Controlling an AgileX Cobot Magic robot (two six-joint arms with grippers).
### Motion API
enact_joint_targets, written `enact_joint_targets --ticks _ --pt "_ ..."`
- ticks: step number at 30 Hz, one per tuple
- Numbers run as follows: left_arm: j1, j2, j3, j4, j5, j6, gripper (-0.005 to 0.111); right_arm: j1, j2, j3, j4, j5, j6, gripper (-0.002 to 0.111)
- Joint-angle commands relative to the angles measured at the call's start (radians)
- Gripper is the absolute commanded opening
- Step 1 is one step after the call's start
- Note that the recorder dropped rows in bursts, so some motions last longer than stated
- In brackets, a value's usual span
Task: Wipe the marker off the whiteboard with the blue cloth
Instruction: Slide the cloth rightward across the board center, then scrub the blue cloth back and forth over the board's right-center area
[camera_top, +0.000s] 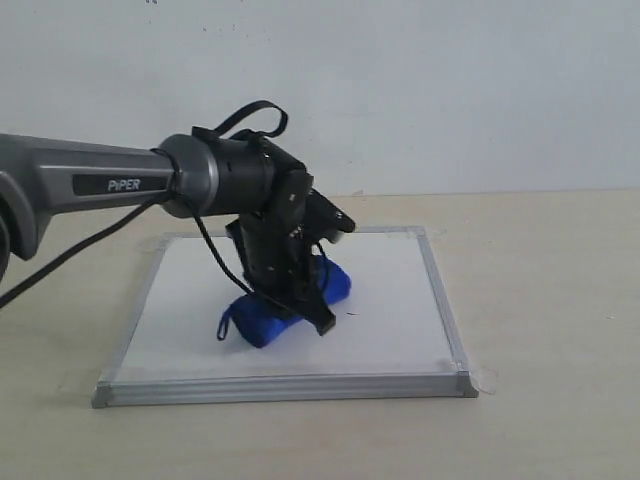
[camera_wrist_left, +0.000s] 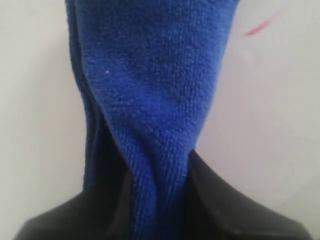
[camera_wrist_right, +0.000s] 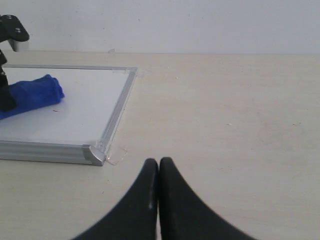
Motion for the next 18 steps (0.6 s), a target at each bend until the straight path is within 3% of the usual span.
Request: enact_joint_targets --ticks 1,7,11,18 --pt "-0.139 0.014 0.005 -0.108 -0.035 0.113 0.004 -0.002 -0.004 0.000 0.000 -0.009 0.000 0.000" --pt "-0.128 0.014 0.005 0.009 -0.061 0.057 0.004 -0.002 -0.004 0.000 0.000 -0.009 0.000 0.000" --pt "-0.047 0.014 0.005 0.113 -0.047 -0.083 0.004 -0.002 -0.004 0.000 0.000 -0.009 0.000 0.000" --pt "0.120 0.014 0.005 0.118 0.060 -0.117 0.004 -0.002 -0.004 0.000 0.000 -0.009 0.000 0.000"
